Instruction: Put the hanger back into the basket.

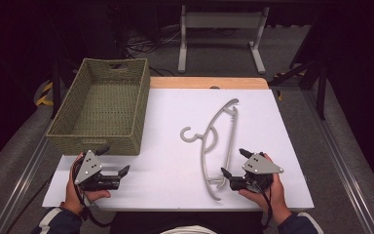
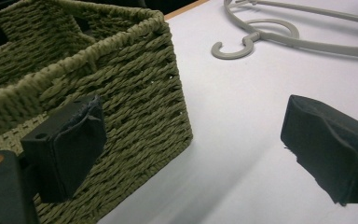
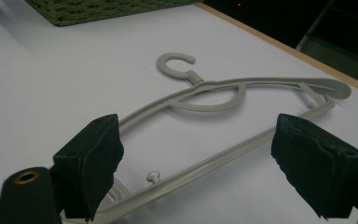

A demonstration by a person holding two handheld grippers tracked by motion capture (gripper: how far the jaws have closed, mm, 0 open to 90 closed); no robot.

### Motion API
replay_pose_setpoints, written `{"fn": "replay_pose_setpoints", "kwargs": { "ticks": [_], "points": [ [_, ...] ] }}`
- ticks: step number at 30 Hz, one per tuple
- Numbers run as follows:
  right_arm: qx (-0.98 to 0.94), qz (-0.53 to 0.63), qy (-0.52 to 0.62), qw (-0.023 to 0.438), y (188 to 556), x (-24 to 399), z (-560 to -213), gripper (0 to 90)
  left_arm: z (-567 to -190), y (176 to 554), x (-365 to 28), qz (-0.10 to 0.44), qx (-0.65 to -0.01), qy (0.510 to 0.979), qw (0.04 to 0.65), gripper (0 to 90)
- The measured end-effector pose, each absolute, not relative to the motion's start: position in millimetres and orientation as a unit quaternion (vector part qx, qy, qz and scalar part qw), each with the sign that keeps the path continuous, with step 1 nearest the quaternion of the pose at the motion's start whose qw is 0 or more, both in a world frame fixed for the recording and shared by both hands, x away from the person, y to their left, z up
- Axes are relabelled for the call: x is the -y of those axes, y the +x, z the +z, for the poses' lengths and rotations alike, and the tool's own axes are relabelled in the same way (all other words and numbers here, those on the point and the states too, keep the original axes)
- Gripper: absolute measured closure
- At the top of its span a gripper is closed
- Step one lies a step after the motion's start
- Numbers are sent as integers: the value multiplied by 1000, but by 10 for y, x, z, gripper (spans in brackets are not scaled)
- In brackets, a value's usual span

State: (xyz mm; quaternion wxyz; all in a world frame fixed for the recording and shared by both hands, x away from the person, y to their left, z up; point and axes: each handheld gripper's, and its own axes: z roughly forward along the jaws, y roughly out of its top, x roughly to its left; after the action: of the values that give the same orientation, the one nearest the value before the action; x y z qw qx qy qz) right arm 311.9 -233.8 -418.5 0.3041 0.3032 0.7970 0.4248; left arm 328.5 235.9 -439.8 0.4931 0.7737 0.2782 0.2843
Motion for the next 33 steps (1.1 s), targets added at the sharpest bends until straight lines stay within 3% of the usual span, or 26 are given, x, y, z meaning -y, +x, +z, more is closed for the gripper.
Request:
{"fn": "replay_pose_setpoints", "kwargs": {
  "ticks": [10, 15, 22, 25, 28, 33],
  "points": [
    [-826, 407, 307, 240, 3114, 2150, -4110, 212, -4415, 3294, -2356, 271, -273, 783, 489, 77],
    [-862, 354, 303, 199, 3119, 1887, -4146, 274, -4430, 3298, -2337, 259, -269, 789, 487, 78],
    [-893, 285, 322, 132, 3283, 1652, -4290, 291, -4428, 3292, -2332, 256, -266, 790, 489, 83],
    [-898, 265, 335, 102, 3402, 1578, -4359, 345, -4440, 3306, -2314, 247, -265, 794, 488, 85],
    [-904, 251, 334, 95, 3459, 1531, -4397, 379, -4447, 3307, -2296, 245, -262, 798, 484, 85],
    [-912, 238, 321, 96, 3529, 1473, -4373, 516, -4460, 3319, -2279, 240, -261, 802, 481, 88]
  ]
}}
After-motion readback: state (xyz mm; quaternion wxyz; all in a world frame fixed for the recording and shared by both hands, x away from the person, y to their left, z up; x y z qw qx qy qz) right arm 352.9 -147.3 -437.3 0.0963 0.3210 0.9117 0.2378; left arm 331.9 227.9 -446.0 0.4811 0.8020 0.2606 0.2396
